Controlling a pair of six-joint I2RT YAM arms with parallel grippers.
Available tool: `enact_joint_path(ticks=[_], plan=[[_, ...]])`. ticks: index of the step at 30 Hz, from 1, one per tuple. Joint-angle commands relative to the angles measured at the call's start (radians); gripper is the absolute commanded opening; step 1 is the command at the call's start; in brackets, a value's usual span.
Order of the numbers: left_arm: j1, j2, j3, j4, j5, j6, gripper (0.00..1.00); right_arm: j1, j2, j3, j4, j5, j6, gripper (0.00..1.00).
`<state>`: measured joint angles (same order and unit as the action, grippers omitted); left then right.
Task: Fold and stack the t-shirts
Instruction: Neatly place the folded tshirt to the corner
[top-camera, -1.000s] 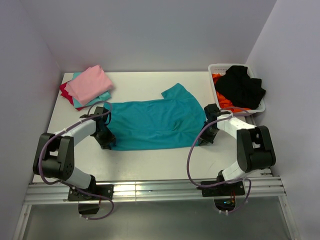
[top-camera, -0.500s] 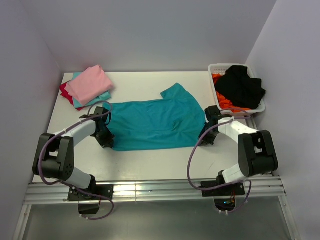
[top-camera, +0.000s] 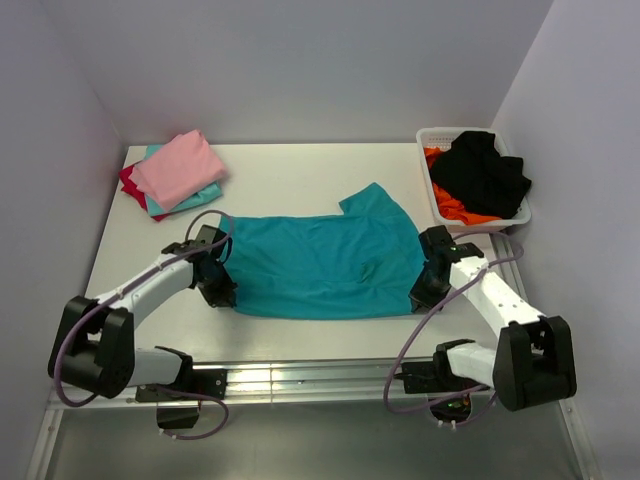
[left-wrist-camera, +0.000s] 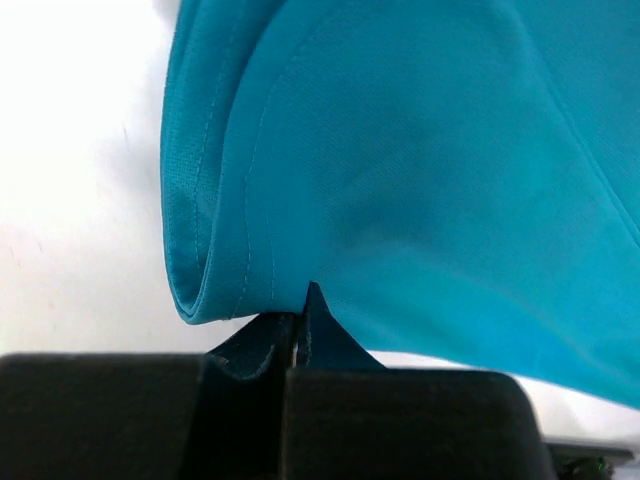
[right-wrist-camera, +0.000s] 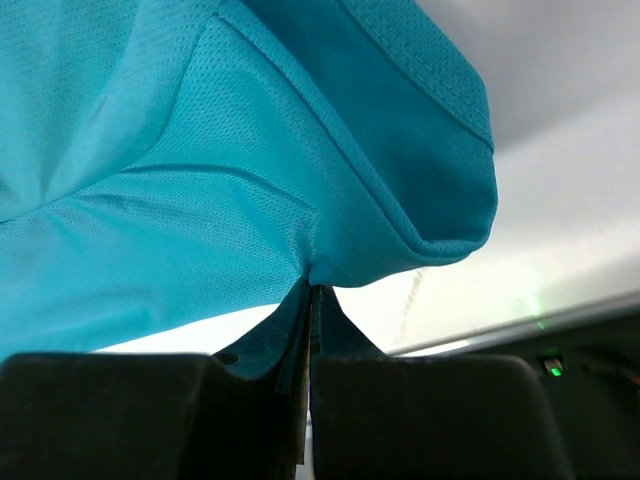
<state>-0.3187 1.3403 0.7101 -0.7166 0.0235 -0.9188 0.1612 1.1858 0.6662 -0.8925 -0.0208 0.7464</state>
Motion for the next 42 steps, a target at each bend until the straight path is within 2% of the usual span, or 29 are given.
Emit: enact_joint_path(ticks=[1,3,4,5,6,8,10,13,16,18,19,20,21,22,23,25,26,27,29,32,35,42], plan=[[-0.033,-0.069,0.020,-0.092,0.018,-0.051,0.00,0.006,-0.054,0.019,-0.124,0.036,0.022,0.00],[-0.037,-0.098,0.034,-0.148,0.029,-0.060,0.08,0.006,-0.080,0.026,-0.163,0.032,0.019,0.03],[-0.039,-0.107,0.058,-0.167,0.033,-0.064,0.15,0.005,-0.084,0.033,-0.178,0.038,0.018,0.14],[-0.039,-0.122,0.077,-0.185,0.041,-0.061,0.40,0.004,-0.092,0.059,-0.210,0.044,0.013,0.26],[-0.039,-0.128,0.098,-0.232,0.047,-0.057,0.54,0.004,-0.100,0.081,-0.227,0.051,0.008,0.56],[-0.039,-0.130,0.185,-0.288,0.050,-0.043,0.78,0.004,-0.103,0.136,-0.278,0.074,-0.001,0.83],[-0.039,-0.116,0.292,-0.380,0.033,-0.028,0.86,0.004,-0.092,0.219,-0.299,0.073,-0.007,0.84],[-0.039,-0.095,0.441,-0.426,0.020,-0.012,0.87,0.004,-0.040,0.373,-0.322,0.079,-0.012,0.84],[-0.033,-0.035,0.573,-0.391,-0.019,0.015,0.88,0.003,0.073,0.528,-0.263,0.039,-0.022,0.84],[-0.001,0.058,0.629,-0.333,-0.017,0.032,0.87,0.003,0.219,0.669,-0.201,0.001,-0.041,0.83],[0.018,0.100,0.679,-0.314,0.007,0.053,0.87,0.001,0.277,0.728,-0.189,-0.026,-0.047,0.82],[0.039,0.179,0.704,-0.263,0.065,0.061,0.84,0.000,0.335,0.856,-0.172,-0.050,-0.068,0.82],[0.085,0.219,0.729,-0.239,0.093,0.067,0.83,0.001,0.463,0.930,-0.172,-0.065,-0.079,0.82],[0.104,0.262,0.788,-0.222,0.107,0.075,0.81,0.000,0.530,1.010,-0.181,-0.074,-0.088,0.82],[0.122,0.340,0.825,-0.212,0.113,0.081,0.80,0.000,0.594,1.177,-0.215,-0.083,-0.110,0.82],[0.158,0.416,0.942,-0.202,0.110,0.107,0.79,0.000,0.780,1.344,-0.255,-0.074,-0.127,0.82],[0.167,0.491,0.984,-0.210,0.102,0.116,0.78,-0.003,0.837,1.489,-0.288,-0.070,-0.145,0.82],[0.179,0.523,1.056,-0.227,0.098,0.126,0.77,-0.005,0.941,1.556,-0.302,-0.073,-0.151,0.82],[0.190,0.597,1.110,-0.245,0.098,0.144,0.75,-0.020,1.032,1.689,-0.322,-0.080,-0.159,0.82],[0.213,0.620,1.126,-0.228,0.122,0.147,0.73,-0.041,1.135,1.690,-0.272,-0.100,-0.151,0.81],[0.231,0.597,1.065,-0.173,0.157,0.141,0.72,-0.063,1.184,1.652,-0.204,-0.117,-0.145,0.81],[0.240,0.592,0.996,-0.147,0.188,0.170,0.70,-0.068,1.299,1.722,-0.158,-0.097,-0.127,0.80]])
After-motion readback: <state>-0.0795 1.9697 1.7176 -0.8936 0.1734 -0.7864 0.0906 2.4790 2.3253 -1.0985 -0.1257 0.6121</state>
